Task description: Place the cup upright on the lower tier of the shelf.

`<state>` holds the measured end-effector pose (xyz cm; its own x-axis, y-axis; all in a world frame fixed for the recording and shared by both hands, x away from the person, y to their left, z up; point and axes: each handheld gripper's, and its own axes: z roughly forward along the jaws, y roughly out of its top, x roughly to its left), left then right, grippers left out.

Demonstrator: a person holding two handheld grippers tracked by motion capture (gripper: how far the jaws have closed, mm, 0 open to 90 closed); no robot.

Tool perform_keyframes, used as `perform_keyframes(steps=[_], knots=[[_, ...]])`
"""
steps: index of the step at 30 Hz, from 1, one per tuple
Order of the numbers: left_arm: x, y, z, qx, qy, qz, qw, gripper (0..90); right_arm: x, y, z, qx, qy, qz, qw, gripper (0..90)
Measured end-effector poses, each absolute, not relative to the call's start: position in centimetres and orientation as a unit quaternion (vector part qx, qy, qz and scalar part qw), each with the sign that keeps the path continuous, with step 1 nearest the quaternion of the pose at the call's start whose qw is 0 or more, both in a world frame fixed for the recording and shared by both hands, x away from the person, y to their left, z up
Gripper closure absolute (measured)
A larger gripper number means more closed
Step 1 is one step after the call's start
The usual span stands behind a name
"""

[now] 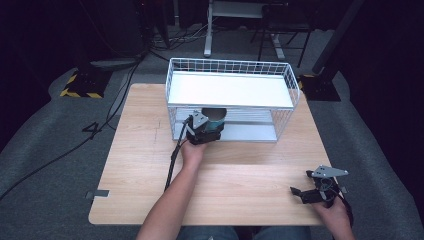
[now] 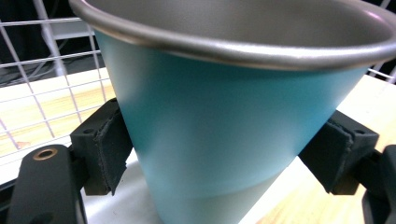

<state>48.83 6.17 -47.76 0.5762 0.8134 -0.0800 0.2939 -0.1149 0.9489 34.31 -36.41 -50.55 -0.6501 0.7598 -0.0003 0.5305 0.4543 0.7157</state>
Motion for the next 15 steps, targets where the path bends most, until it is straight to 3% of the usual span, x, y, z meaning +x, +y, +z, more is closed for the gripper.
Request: perform_keyframes(steps=[15], knots=[[49.7,4.7,-48.6,0.711,0.407,0.245,0.518,18.4,34.3,-36.4,-50.6,0.386,0.837,0.353,0.163,3.1]])
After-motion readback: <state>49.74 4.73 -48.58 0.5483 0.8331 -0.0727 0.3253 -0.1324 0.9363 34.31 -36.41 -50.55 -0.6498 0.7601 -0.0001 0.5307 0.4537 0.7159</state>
